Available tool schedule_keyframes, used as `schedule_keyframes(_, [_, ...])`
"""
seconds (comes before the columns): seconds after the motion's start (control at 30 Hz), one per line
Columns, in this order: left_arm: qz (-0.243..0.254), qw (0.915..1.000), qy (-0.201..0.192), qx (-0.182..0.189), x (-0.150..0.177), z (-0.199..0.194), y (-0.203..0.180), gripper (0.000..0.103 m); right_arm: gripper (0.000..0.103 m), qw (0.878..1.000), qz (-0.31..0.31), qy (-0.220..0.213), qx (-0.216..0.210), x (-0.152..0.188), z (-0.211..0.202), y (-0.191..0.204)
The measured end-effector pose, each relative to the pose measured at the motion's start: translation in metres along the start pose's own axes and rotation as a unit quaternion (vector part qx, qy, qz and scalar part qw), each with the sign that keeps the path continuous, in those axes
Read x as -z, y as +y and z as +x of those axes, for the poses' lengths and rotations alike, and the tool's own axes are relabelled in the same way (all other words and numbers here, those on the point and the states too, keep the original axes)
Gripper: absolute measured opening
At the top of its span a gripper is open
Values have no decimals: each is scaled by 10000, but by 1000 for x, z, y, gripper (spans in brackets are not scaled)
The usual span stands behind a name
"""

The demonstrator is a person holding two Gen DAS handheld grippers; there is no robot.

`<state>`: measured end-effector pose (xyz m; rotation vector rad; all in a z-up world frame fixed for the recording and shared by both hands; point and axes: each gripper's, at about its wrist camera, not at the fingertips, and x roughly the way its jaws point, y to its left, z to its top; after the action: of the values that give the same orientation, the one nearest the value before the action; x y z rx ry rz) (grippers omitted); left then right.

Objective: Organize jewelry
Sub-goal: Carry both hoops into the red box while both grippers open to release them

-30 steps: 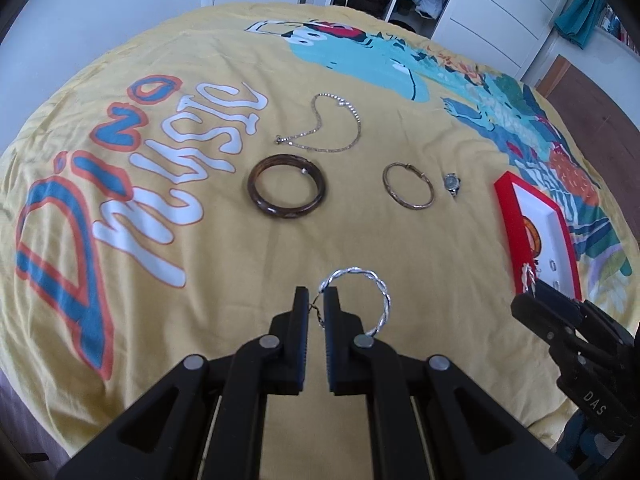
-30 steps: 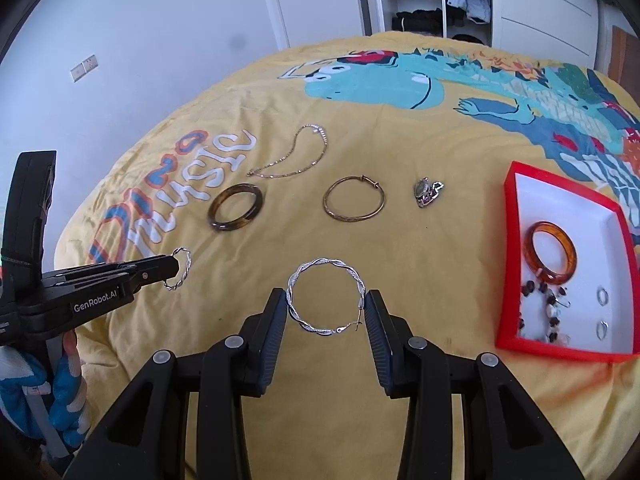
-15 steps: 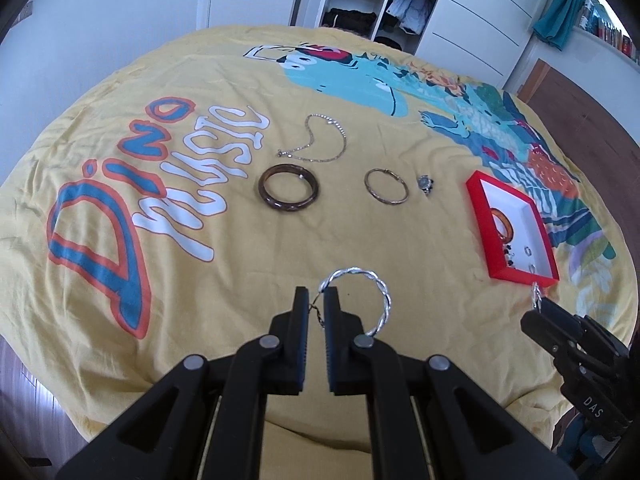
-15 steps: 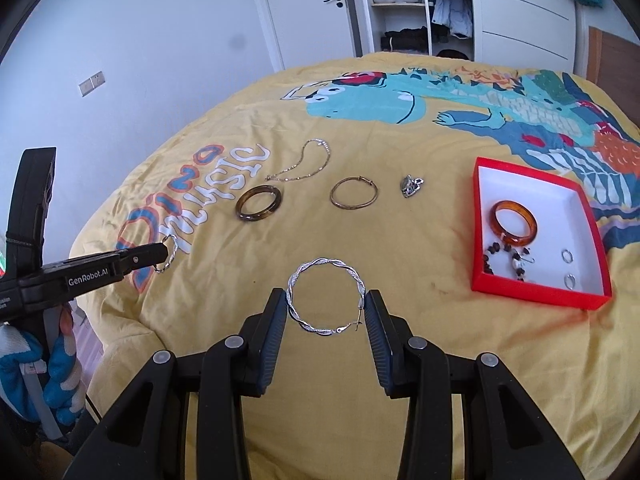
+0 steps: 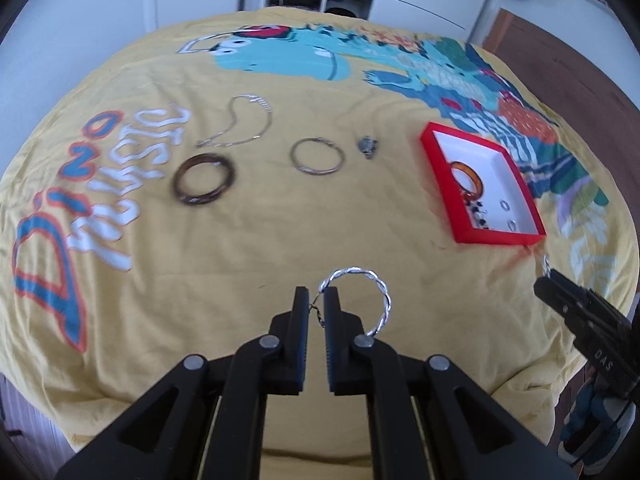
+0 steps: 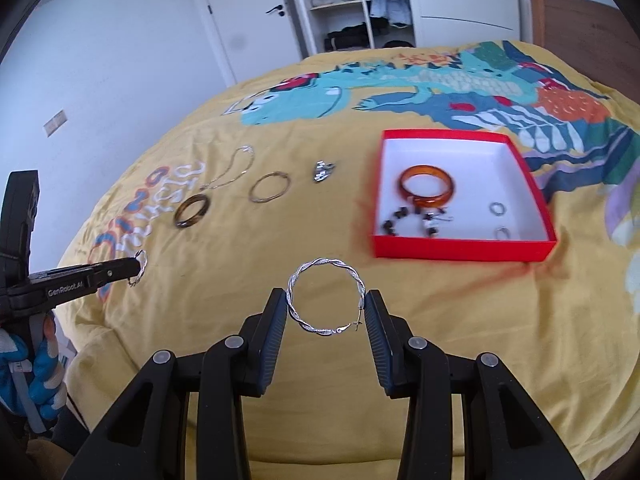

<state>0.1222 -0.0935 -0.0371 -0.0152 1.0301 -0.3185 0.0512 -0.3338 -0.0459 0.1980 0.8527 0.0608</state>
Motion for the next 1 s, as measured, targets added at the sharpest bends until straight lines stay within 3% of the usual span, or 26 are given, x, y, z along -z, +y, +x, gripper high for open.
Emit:
schedule_keyframes(0.33, [912, 9951, 8, 394, -78, 49, -109, 7, 39, 9988, 195, -82, 446, -55, 27, -92])
schedule_keyframes(0.6, [1606, 9867, -84, 246, -144, 114, -190, 7, 39, 9980, 173, 19, 601, -95, 77, -142])
schedule_keyframes(1.0, [1897, 9815, 169, -215, -184, 203, -223, 7, 39, 9980, 29, 347, 537, -135, 147, -169])
